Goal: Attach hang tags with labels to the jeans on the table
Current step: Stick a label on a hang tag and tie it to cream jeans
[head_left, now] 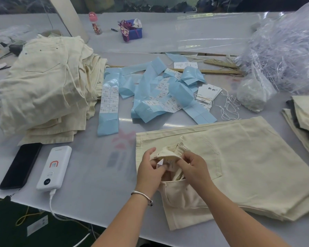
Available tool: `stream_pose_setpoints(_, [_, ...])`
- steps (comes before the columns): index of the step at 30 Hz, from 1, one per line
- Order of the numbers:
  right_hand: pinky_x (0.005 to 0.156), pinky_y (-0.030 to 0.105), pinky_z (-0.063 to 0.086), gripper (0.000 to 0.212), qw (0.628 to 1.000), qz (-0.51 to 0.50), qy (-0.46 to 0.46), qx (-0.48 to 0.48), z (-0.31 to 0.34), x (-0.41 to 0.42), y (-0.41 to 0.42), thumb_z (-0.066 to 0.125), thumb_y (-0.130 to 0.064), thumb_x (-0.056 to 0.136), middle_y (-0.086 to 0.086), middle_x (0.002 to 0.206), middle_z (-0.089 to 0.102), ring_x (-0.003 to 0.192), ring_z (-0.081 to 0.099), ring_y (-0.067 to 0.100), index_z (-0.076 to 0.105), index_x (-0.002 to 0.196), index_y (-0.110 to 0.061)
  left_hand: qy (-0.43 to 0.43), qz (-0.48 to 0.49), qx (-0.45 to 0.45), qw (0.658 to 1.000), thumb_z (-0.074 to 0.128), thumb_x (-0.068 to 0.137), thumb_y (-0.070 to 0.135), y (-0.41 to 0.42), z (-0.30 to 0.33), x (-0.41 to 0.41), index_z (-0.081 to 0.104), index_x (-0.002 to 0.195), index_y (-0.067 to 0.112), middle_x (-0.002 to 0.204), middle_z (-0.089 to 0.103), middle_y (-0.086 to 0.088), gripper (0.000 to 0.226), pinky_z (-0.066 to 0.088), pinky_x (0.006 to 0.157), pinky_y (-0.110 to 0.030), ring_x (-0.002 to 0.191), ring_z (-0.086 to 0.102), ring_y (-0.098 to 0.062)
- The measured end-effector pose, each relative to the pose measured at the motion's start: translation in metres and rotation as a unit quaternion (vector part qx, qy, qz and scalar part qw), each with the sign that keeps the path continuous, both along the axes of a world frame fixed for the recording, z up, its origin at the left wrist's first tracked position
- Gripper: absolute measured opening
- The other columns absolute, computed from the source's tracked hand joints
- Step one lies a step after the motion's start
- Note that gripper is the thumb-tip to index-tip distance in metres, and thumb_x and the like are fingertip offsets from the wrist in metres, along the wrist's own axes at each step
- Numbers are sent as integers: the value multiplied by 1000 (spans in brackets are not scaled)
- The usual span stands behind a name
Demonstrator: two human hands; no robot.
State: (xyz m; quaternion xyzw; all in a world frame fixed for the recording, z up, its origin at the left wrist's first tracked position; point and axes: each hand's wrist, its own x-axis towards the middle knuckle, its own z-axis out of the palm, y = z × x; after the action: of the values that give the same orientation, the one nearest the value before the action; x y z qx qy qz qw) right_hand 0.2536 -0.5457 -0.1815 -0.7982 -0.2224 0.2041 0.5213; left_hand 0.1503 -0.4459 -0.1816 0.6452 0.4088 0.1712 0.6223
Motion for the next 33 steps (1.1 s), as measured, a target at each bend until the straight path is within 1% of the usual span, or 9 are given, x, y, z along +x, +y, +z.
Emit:
stream_pose_setpoints(2, [51, 26, 32, 34, 996, -42, 64, 45, 2, 5, 0, 58, 0, 81, -5, 51, 39, 52, 36, 11, 42, 54, -14, -75, -25, -116, 990, 69, 83, -4, 2, 8, -1, 49, 127, 19, 88, 74, -12, 53, 59, 69, -32, 77, 72, -25])
stream_pose_setpoints(5, [43, 18, 27, 41, 985, -56, 126, 99, 6, 15, -1, 57, 1, 83, -9, 49, 33, 46, 30, 6, 38, 52, -19, -139, -63, -239, 959, 62, 88, -4, 6, 22, -6, 46, 122, 12, 97, 72, -24, 41, 59, 70, -34, 87, 72, -38])
stream_pose_setpoints(10, [45, 20, 26, 40, 981, -42, 152, 116, 10, 16, 1, 57, 1, 84, -5, 52, 33, 49, 31, 8, 38, 54, -17, -135, -82, -283, 946, 44, 97, 0, 7, 28, -10, 47, 110, 4, 101, 71, -27, 14, 59, 77, -31, 93, 70, -41])
stream_pose_setpoints(13, [46, 22, 27, 35, 978, -36, 161, 132, 13, 17, -3, 58, 0, 84, 0, 55, 34, 52, 32, 11, 40, 57, -14, -143, -138, -331, 922, 49, 95, 6, 7, 31, -15, 49, 117, -3, 111, 68, -26, 24, 57, 84, -32, 105, 68, -34])
stream_pose_setpoints(15, [46, 22, 28, 27, 977, -24, 158, 144, 18, 18, -4, 59, -3, 82, 3, 57, 33, 53, 32, 13, 42, 62, -8, -151, -178, -346, 909, 52, 92, 10, 6, 36, -18, 52, 120, -6, 116, 67, -22, 33, 56, 85, -28, 111, 65, -31])
stream_pose_setpoints(17, [45, 20, 28, 22, 976, -11, 154, 154, 23, 17, -5, 61, -11, 75, 5, 58, 34, 52, 32, 12, 44, 64, -4, -157, -203, -350, 901, 54, 90, 13, 5, 40, -18, 57, 116, -3, 117, 68, -20, 31, 55, 84, -25, 114, 64, -29])
stream_pose_setpoints(26, [52, 29, 27, 33, 979, -1, 138, 149, 33, 20, -6, 59, -18, 68, 10, 65, 35, 61, 32, 20, 39, 66, 8, -182, -240, -352, 886, 53, 94, 11, -1, 51, -13, 57, 104, 4, 118, 67, -23, 13, 52, 87, -25, 116, 62, -33])
stream_pose_setpoints(31, [50, 26, 28, 23, 982, 4, 136, 130, 34, 20, -2, 61, -16, 71, 6, 60, 35, 56, 32, 14, 44, 61, -6, -188, -237, -352, 886, 53, 93, 8, 1, 49, -11, 57, 100, 4, 117, 66, -26, 9, 52, 90, -27, 115, 63, -36])
stream_pose_setpoints(33, [50, 25, 28, 29, 983, -1, 131, 126, 30, 17, 2, 64, -10, 81, 5, 59, 34, 56, 32, 14, 43, 60, -9, -170, -218, -339, 899, 57, 92, 10, 7, 48, -11, 60, 94, 8, 113, 68, -26, 5, 54, 86, -26, 111, 64, -36])
